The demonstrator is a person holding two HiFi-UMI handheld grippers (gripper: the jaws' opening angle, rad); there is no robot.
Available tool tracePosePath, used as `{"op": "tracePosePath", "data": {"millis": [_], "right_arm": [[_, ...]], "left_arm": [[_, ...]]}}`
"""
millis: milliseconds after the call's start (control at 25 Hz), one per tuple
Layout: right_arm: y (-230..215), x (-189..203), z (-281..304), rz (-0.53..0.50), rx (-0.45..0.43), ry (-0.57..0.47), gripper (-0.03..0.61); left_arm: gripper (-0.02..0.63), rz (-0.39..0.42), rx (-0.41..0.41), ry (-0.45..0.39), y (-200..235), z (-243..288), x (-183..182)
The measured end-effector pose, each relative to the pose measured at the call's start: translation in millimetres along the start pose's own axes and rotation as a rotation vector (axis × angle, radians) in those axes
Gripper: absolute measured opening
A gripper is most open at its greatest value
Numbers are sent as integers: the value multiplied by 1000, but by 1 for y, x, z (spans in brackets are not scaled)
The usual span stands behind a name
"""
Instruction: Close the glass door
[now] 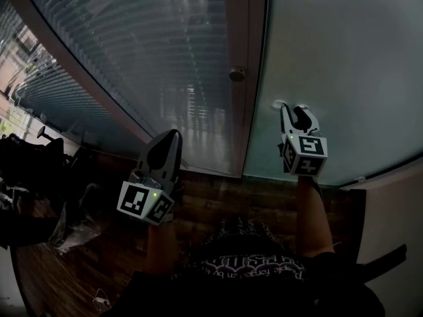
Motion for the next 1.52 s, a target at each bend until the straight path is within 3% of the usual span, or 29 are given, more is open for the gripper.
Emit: {"op": "tracePosePath", "data": {"millis": [360,560,720,840,1240,1520], "right_arm": [[-1,0,-21,-10,8,-11,107],[0,-22,-55,34,-32,-87,105],[3,-47,-78,42,-23,-171,3],[1,-66,-96,63,-17,-208,3],[2,-73,-123,41,-3,-284,3],[10,-60,-127,28,-17,-279,3]], "left_arm": [[2,4,-7,0,-4,-6,-2],[2,2,13,-23,-10,-5,-7],[2,9,15,-17,-12,-8,-8],[2,18,32,-26,-21,-8,-17],[2,34,29,-13,-29,-12,-13],[2,36,26,-17,-29,-11,-8]]}}
Point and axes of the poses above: the fingertips, and each gripper's own axes: z forward along the fingers, y to its left, x out of its underside, the point moved 2 cm from there along -z, backward along the fingers, and after that the axes turned 12 degrees about x, right-handed, at the moved point
